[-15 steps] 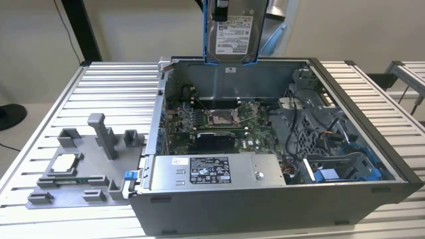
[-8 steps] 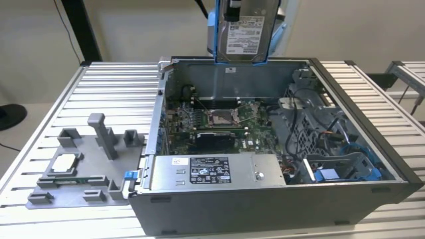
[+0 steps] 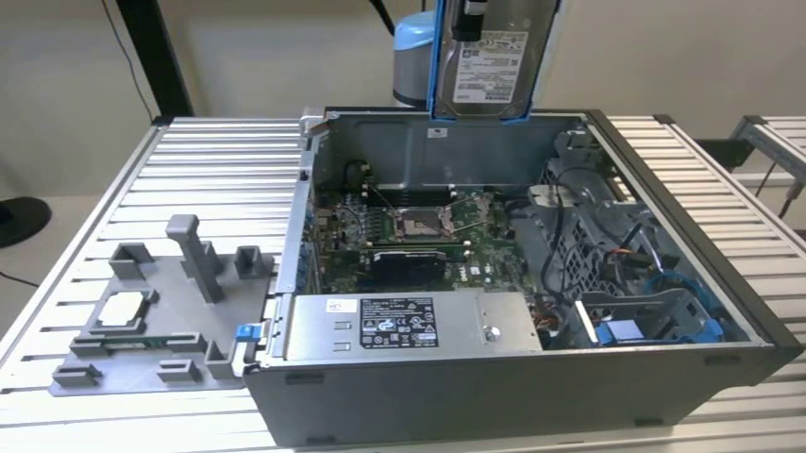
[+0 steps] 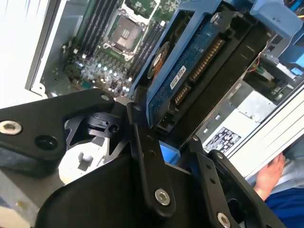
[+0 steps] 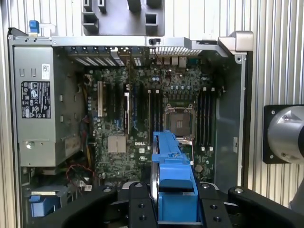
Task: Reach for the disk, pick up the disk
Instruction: 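Pick up the disk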
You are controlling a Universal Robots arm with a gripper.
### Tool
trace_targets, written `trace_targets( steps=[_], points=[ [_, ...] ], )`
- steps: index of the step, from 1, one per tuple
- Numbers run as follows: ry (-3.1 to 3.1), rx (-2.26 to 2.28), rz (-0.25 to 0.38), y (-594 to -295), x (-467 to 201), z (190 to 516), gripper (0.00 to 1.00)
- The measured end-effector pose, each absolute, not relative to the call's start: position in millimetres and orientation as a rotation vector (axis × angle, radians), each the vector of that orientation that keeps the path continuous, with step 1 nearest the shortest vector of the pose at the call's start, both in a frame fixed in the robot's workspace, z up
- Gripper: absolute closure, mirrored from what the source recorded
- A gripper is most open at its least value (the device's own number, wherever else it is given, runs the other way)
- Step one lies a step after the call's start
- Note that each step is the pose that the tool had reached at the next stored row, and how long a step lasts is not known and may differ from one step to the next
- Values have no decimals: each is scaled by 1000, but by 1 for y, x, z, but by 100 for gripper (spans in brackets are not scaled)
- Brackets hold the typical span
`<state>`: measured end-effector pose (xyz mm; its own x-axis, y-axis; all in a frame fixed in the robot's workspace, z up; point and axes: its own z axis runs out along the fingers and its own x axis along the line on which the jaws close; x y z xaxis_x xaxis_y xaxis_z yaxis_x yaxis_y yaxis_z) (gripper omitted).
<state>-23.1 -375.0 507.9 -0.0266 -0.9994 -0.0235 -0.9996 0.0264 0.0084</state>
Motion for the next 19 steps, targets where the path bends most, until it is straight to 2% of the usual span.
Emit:
trace_targets(
  steps=[19],
  points=[
    [2243, -2184, 35, -376, 18, 508, 100]
  ],
)
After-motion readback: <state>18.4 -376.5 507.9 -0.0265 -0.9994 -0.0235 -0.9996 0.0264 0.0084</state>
